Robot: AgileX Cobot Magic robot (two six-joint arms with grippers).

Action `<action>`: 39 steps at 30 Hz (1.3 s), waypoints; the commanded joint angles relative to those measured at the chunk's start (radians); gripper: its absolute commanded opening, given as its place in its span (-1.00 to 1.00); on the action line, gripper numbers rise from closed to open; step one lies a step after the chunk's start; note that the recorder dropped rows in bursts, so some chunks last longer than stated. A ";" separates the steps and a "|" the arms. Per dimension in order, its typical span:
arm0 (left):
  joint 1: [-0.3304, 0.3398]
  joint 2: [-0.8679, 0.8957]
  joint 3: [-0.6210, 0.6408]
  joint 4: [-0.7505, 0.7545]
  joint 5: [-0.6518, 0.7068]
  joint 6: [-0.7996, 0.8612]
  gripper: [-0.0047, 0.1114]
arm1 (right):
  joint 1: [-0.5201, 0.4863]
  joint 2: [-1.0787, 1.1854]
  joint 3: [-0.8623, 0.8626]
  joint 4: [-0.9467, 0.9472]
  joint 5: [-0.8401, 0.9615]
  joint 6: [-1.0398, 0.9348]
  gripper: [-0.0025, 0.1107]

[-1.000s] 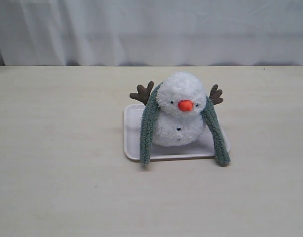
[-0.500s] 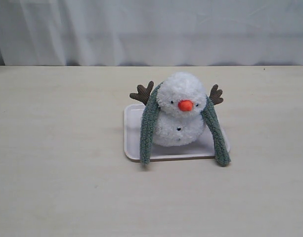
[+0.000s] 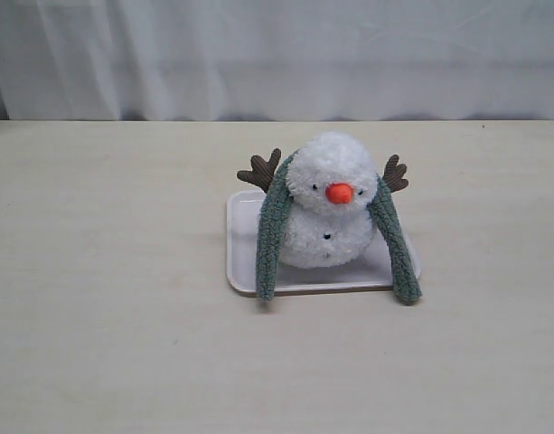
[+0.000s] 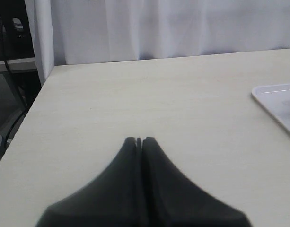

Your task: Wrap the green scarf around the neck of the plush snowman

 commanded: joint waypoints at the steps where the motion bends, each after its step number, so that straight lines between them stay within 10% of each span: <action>1: -0.007 -0.004 0.003 -0.003 -0.016 0.001 -0.92 | -0.004 -0.006 0.002 0.009 0.005 0.004 -0.89; 35: -0.007 -0.004 0.003 -0.003 -0.016 0.001 -0.92 | -0.002 -0.006 0.002 0.009 0.275 0.005 -0.89; 39: -0.007 -0.004 0.003 -0.003 -0.016 0.001 -0.92 | -0.002 -0.006 0.002 0.009 0.275 0.260 -0.89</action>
